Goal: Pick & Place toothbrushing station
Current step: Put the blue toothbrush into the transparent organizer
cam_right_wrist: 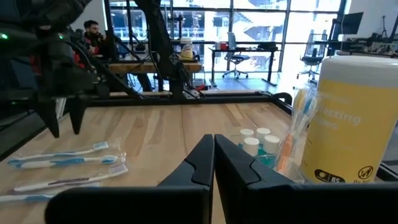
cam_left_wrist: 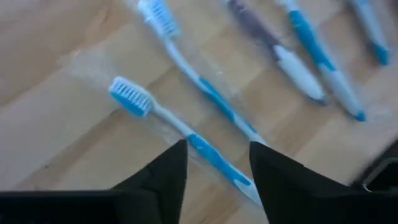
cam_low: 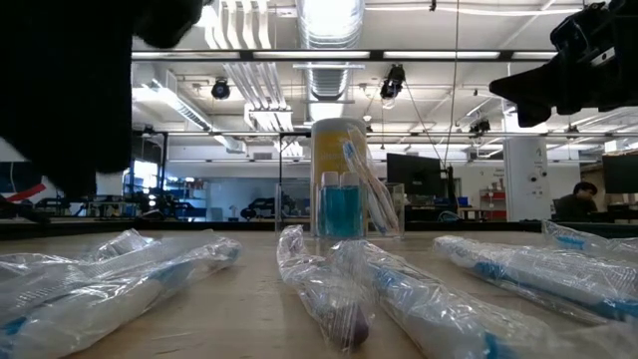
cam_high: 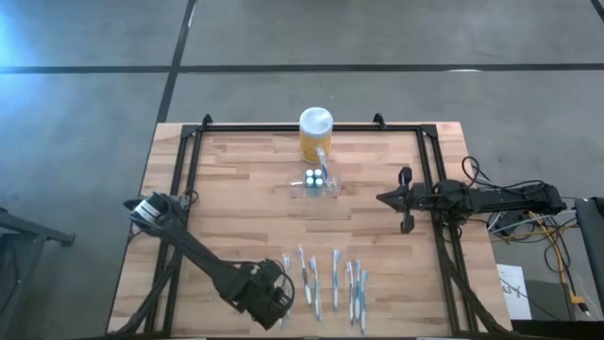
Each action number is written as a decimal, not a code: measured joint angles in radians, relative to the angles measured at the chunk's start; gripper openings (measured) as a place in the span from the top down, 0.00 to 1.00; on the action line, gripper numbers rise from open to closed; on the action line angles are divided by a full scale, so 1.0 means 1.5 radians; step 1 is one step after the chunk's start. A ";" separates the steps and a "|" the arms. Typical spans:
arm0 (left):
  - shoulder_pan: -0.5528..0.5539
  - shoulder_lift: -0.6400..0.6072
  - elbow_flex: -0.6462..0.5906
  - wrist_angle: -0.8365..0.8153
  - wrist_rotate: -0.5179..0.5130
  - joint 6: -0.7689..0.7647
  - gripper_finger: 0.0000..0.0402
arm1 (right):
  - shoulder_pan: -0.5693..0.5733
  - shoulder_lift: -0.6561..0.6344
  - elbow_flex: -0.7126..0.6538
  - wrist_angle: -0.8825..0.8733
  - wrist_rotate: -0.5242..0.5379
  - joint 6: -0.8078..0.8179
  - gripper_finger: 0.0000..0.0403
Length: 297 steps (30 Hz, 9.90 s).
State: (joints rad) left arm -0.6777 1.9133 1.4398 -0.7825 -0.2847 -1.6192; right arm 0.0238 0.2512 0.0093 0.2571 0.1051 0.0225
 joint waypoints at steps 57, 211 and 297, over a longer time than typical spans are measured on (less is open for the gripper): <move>0.060 0.019 0.008 -0.095 0.164 0.061 0.50 | 0.000 0.000 0.001 -0.026 0.000 -0.015 0.98; 0.675 -0.252 -0.595 1.195 0.297 1.006 0.99 | 0.000 0.018 0.000 0.081 0.001 -0.075 0.98; 0.279 -0.631 -0.462 0.434 0.059 0.728 0.63 | 0.000 0.018 0.000 0.082 0.001 -0.066 0.98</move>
State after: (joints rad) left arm -0.2595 0.9673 0.7471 -0.1312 -0.1969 -0.5269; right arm 0.0238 0.2775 0.0093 0.3801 0.1059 -0.0758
